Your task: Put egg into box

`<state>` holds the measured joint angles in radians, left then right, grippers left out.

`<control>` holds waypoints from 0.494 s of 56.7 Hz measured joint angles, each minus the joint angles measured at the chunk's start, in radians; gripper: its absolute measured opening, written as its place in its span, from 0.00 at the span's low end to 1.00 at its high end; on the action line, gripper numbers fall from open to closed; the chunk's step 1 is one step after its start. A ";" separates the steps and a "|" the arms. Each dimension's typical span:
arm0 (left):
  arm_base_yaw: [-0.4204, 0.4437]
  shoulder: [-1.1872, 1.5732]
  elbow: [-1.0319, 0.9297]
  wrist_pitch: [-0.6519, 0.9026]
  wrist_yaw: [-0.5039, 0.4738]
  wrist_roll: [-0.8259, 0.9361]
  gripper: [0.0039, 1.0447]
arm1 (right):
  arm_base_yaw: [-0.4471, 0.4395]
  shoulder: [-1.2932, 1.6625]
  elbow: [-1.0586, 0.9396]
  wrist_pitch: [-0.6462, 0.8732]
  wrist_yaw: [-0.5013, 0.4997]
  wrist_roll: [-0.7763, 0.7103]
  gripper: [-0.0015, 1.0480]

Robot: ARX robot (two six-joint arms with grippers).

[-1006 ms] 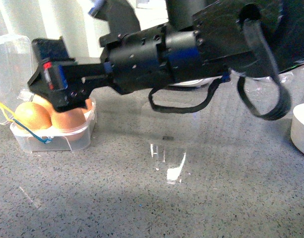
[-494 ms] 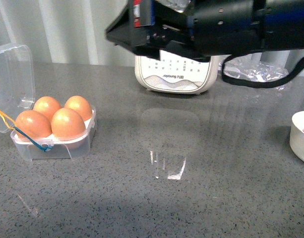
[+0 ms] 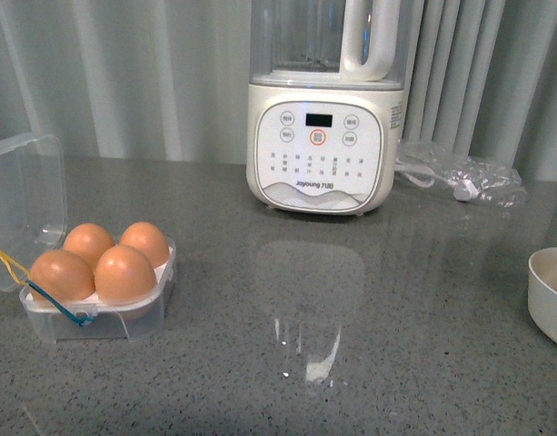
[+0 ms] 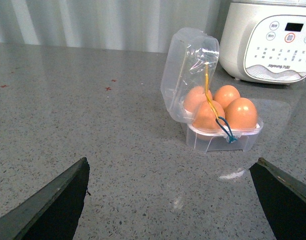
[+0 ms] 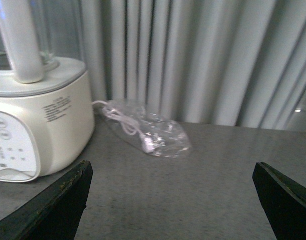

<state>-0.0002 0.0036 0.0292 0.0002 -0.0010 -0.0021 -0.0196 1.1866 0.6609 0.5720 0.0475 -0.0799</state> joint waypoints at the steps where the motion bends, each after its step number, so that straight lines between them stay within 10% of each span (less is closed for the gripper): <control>1: 0.000 0.000 0.000 0.000 0.000 0.000 0.94 | -0.013 -0.018 -0.011 0.002 -0.005 -0.001 0.93; 7: 0.000 0.000 0.000 0.000 0.000 0.000 0.94 | -0.072 -0.159 -0.109 -0.090 -0.130 0.048 0.74; 28: 0.000 0.000 0.000 0.000 0.000 0.000 0.94 | 0.017 -0.413 -0.447 -0.023 -0.052 0.069 0.03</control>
<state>-0.0002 0.0032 0.0292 0.0002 -0.0010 -0.0021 -0.0029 0.7738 0.2138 0.5488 -0.0044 -0.0105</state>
